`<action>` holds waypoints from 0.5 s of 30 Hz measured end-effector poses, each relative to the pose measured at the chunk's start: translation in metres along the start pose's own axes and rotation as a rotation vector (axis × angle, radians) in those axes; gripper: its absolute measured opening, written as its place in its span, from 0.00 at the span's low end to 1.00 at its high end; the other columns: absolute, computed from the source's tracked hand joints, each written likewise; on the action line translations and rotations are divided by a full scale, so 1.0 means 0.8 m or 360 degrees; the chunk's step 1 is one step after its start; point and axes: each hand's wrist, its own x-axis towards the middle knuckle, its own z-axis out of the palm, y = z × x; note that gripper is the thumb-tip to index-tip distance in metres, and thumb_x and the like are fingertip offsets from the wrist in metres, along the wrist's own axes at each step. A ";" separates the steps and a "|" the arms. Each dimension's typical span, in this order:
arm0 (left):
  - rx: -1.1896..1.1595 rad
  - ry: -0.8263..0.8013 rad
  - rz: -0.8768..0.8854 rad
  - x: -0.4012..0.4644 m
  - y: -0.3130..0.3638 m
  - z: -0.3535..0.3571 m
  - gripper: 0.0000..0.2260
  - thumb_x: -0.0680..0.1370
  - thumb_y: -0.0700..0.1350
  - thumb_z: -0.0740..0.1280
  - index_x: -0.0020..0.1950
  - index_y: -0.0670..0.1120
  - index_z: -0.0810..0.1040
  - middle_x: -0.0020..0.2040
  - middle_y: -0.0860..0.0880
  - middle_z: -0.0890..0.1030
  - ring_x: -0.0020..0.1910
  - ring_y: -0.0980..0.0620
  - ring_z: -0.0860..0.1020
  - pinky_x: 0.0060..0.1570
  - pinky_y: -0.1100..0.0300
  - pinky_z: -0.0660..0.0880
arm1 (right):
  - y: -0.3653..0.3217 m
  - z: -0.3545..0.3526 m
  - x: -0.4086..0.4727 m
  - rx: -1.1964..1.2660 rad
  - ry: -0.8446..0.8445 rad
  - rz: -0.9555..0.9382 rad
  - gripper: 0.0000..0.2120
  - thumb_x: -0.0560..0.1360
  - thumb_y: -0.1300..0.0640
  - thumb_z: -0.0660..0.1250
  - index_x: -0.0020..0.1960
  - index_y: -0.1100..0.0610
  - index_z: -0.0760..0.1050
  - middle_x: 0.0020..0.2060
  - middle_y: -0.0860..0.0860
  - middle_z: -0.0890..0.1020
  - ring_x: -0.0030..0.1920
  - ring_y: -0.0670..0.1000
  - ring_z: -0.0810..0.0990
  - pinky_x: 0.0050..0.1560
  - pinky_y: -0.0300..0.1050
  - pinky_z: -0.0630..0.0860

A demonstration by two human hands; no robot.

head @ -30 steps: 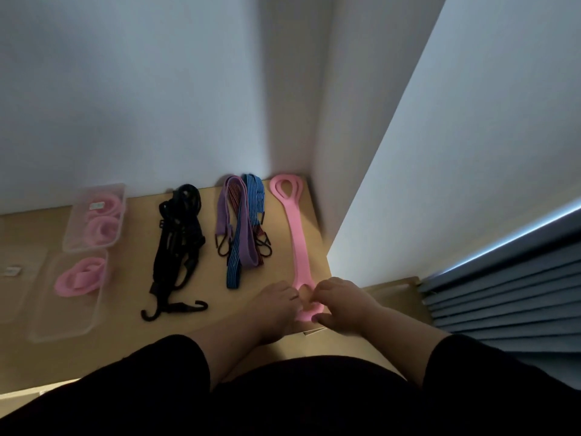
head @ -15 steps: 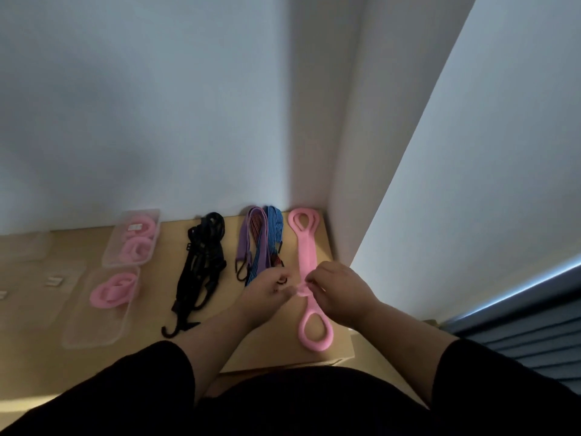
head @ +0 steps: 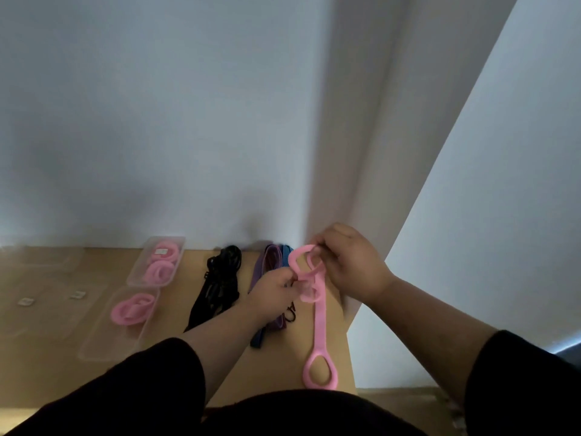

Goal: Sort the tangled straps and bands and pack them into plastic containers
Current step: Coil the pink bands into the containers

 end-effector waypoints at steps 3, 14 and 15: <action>-0.0310 0.0145 -0.0031 0.002 0.015 -0.007 0.04 0.79 0.47 0.70 0.46 0.52 0.85 0.42 0.53 0.85 0.43 0.53 0.83 0.50 0.52 0.79 | -0.003 -0.007 0.007 -0.0083 0.0101 -0.0157 0.11 0.79 0.56 0.62 0.52 0.59 0.82 0.44 0.52 0.81 0.46 0.54 0.78 0.45 0.49 0.77; -0.1440 0.0011 -0.0354 0.015 0.047 -0.060 0.18 0.83 0.48 0.58 0.59 0.38 0.81 0.56 0.36 0.82 0.53 0.39 0.80 0.62 0.41 0.73 | 0.012 0.037 -0.042 -0.0394 -0.0025 -0.0479 0.11 0.72 0.58 0.75 0.54 0.52 0.84 0.48 0.49 0.82 0.49 0.55 0.80 0.50 0.52 0.75; -0.1396 0.0056 -0.0315 0.016 0.048 -0.060 0.15 0.83 0.48 0.61 0.56 0.39 0.82 0.52 0.37 0.83 0.50 0.40 0.80 0.60 0.42 0.74 | 0.011 0.041 -0.045 -0.0407 -0.0043 -0.0484 0.10 0.72 0.57 0.76 0.53 0.51 0.84 0.47 0.48 0.82 0.48 0.55 0.80 0.51 0.52 0.74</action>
